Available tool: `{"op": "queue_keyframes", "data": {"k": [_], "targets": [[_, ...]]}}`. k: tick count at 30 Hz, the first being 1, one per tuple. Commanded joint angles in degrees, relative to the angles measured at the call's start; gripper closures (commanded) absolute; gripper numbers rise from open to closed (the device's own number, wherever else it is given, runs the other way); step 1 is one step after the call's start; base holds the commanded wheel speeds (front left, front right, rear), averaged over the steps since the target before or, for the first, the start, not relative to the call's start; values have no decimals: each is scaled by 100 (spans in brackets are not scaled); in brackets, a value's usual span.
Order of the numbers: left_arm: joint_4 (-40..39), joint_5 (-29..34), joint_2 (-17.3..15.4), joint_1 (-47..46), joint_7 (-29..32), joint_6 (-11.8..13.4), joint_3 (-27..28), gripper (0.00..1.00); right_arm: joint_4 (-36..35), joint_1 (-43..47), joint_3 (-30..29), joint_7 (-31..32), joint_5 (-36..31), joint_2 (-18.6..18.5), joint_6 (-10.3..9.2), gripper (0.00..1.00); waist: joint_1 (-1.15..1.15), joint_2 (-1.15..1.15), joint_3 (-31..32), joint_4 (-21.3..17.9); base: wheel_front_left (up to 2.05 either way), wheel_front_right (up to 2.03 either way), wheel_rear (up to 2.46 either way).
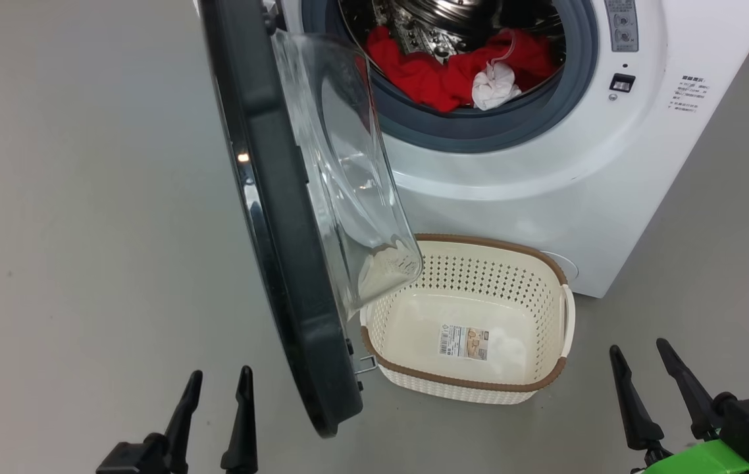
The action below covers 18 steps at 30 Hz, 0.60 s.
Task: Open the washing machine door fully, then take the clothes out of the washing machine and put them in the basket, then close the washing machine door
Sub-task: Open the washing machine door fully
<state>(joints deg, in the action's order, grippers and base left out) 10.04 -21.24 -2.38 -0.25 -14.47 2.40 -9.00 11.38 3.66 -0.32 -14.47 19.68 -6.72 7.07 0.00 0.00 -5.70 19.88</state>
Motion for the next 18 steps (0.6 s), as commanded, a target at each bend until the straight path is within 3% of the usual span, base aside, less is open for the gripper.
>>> {"op": "queue_keyframes", "data": {"k": [1,16,17,18], "targets": [[-119,43,-50,-119,-53,-59,197,0,-149,27,64,-52,-97,-28,42,0,0,0,6,-5,0,0,0],[-130,40,-50,-111,-53,-70,161,0,-169,103,35,-52,-279,32,42,0,0,0,16,-17,0,0,0],[-134,33,-50,-112,-53,-77,158,18,-173,103,37,-52,-283,34,42,0,0,0,17,-17,0,0,0],[-159,8,-50,-116,-53,-77,170,65,-179,103,37,-52,-289,35,42,0,0,0,16,-18,0,0,0]]}}
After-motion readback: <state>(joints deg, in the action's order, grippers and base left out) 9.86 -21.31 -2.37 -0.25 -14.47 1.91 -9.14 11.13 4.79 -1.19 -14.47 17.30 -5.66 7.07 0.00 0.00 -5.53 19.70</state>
